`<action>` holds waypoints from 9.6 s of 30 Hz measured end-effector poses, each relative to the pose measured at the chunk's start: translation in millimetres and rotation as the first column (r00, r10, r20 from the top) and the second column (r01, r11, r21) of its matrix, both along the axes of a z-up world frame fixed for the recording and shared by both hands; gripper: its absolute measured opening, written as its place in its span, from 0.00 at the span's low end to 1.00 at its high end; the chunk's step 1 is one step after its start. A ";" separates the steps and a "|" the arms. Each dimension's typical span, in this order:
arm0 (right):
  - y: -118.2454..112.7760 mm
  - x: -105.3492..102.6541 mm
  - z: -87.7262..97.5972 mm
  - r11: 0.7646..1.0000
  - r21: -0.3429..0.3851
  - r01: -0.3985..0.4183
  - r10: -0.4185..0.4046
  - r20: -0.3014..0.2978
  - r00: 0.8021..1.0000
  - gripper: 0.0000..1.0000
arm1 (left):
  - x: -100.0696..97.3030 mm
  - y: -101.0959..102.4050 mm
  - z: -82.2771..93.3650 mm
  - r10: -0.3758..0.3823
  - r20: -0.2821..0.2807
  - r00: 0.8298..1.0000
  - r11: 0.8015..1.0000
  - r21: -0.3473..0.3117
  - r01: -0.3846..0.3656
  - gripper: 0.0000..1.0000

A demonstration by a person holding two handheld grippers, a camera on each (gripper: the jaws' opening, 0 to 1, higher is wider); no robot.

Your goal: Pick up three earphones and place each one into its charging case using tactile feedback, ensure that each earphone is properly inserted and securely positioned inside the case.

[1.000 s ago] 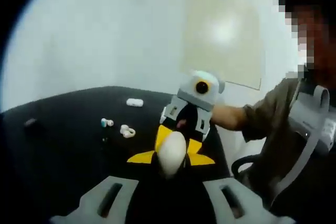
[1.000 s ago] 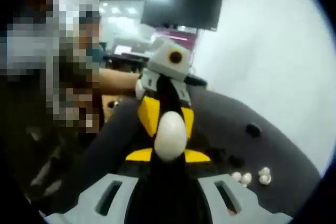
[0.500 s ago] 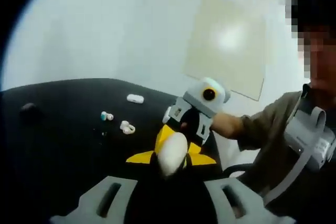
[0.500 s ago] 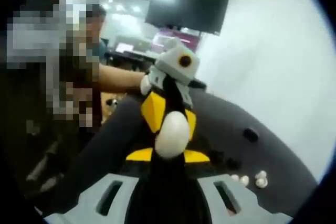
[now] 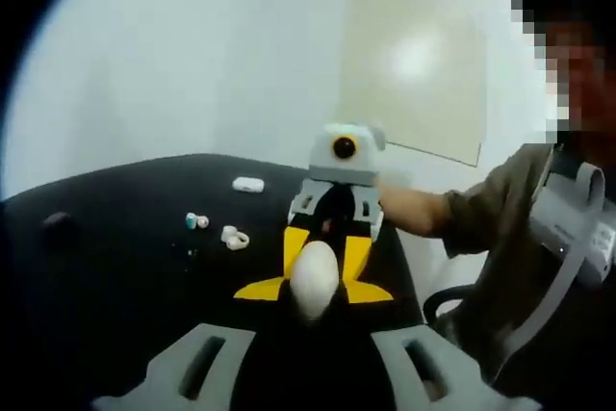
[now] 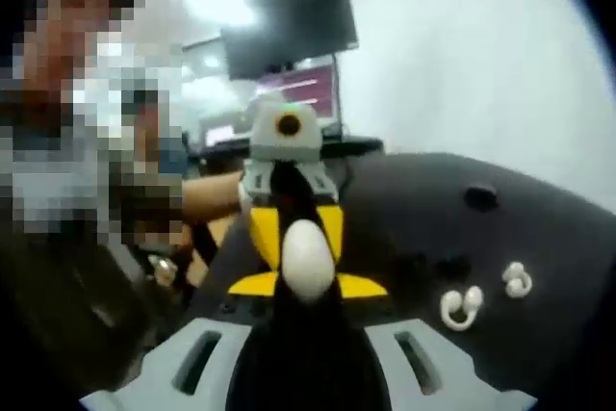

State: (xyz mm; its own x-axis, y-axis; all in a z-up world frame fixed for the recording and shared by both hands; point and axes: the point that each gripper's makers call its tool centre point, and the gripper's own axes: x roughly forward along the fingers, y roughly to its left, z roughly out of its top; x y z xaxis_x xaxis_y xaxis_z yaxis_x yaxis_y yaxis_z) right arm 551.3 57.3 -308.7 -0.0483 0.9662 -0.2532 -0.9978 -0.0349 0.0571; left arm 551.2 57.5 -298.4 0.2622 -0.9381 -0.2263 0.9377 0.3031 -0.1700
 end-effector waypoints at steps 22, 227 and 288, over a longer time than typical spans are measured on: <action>0.8 -4.9 -5.2 0.999 -0.039 -0.007 0.017 0.253 0.967 0.20 | 1.6 4.0 4.6 -0.004 -0.085 0.996 0.999 -0.037 0.000 0.19; -53.7 159.1 -13.5 0.795 -0.428 0.430 -0.514 -0.099 0.852 0.10 | 3.7 1.6 -13.3 -0.053 0.095 0.994 0.994 0.100 0.044 0.17; -2.3 25.5 30.6 0.821 -0.222 0.527 -0.072 0.874 0.480 0.06 | 15.0 10.1 -21.9 -0.011 0.139 0.990 0.991 0.133 -0.008 0.17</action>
